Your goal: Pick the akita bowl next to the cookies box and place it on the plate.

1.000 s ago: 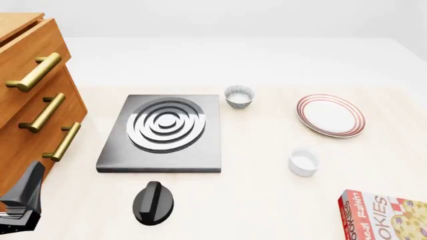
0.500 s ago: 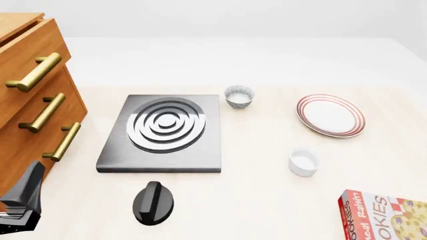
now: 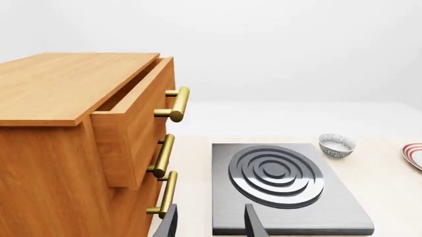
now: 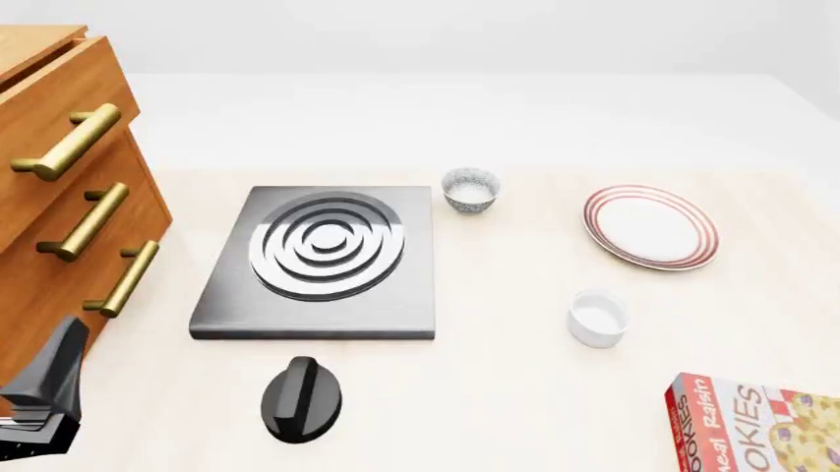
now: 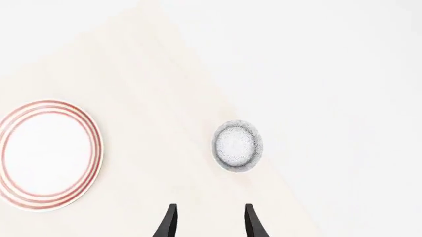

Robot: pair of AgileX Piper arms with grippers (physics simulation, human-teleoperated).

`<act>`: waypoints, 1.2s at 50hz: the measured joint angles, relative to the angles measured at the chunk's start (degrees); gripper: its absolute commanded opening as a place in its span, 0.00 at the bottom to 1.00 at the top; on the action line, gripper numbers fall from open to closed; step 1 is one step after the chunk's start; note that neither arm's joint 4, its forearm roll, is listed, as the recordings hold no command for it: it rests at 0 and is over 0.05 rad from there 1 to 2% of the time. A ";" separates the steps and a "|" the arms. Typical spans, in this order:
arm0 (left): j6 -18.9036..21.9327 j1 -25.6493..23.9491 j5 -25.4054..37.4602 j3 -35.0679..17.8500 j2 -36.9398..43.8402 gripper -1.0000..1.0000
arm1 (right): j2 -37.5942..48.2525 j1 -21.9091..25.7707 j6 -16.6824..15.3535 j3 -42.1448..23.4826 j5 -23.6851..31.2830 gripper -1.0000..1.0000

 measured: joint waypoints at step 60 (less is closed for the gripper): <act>0.00 0.00 0.00 0.00 0.00 1.00 | 16.96 -5.80 0.79 -11.23 -4.28 1.00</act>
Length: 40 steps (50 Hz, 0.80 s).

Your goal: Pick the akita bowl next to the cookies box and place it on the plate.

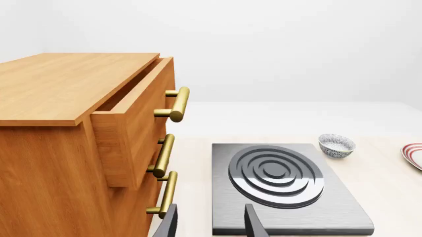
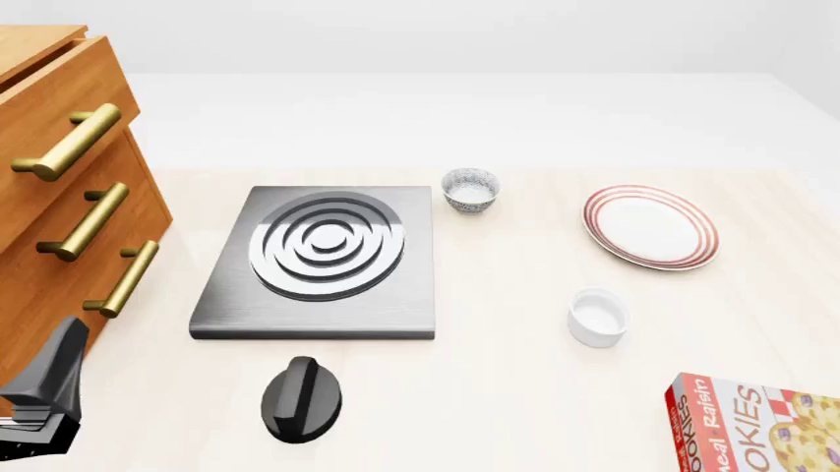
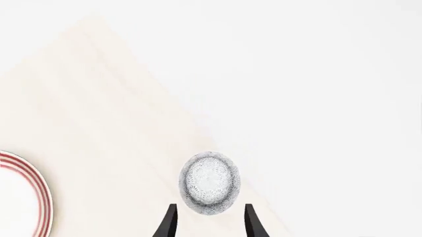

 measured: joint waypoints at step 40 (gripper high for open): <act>0.00 0.00 0.00 0.00 0.00 1.00 | 4.95 -3.92 -0.52 -2.12 -1.11 1.00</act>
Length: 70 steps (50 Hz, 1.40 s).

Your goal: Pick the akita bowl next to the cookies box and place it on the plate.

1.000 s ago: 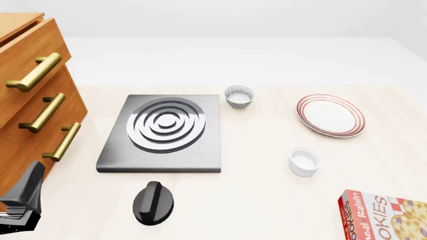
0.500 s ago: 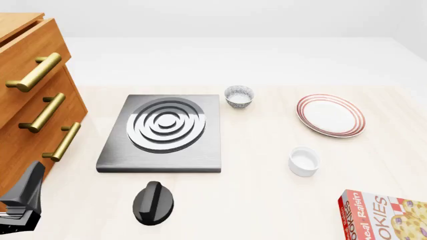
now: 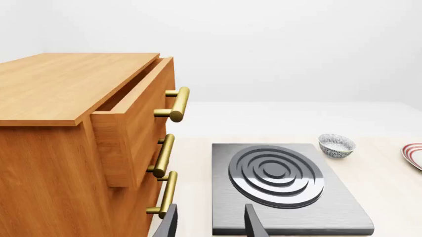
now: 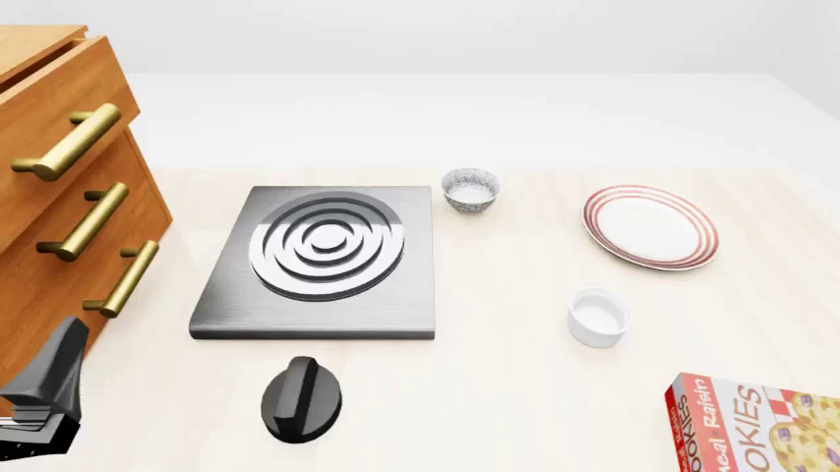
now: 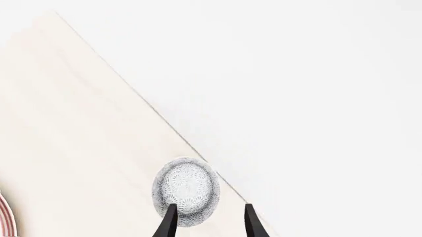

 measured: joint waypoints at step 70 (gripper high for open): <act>0.00 0.00 0.00 0.00 0.00 1.00 | 6.51 -0.68 -1.57 3.37 -4.35 1.00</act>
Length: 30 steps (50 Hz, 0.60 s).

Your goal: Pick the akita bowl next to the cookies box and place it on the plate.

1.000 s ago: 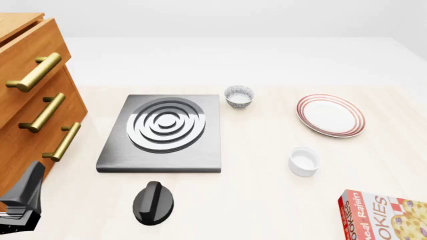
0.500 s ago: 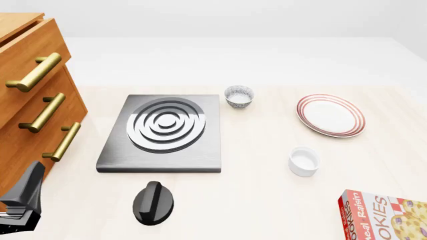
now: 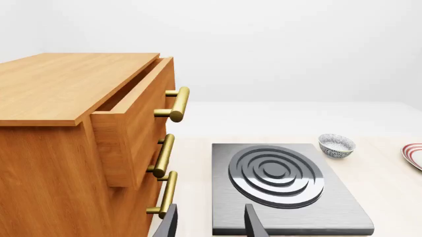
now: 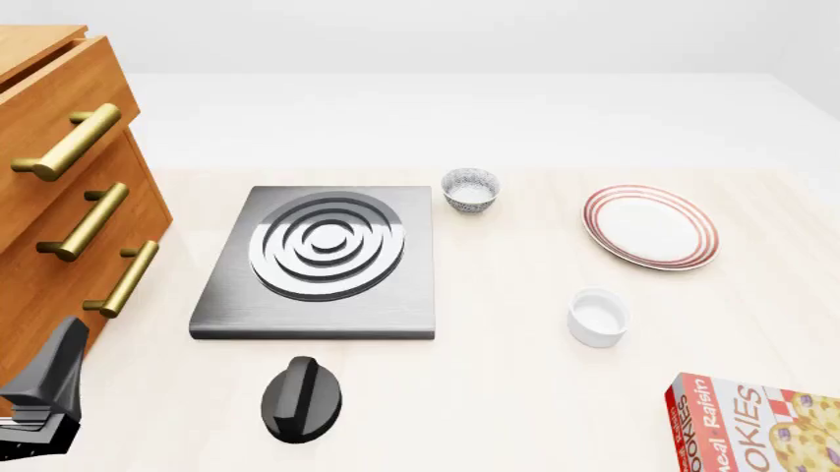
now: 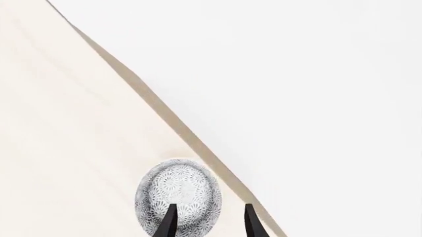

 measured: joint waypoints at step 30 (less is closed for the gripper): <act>0.00 0.00 0.00 0.00 0.00 1.00 | 2.42 -0.50 -1.16 1.29 -1.14 1.00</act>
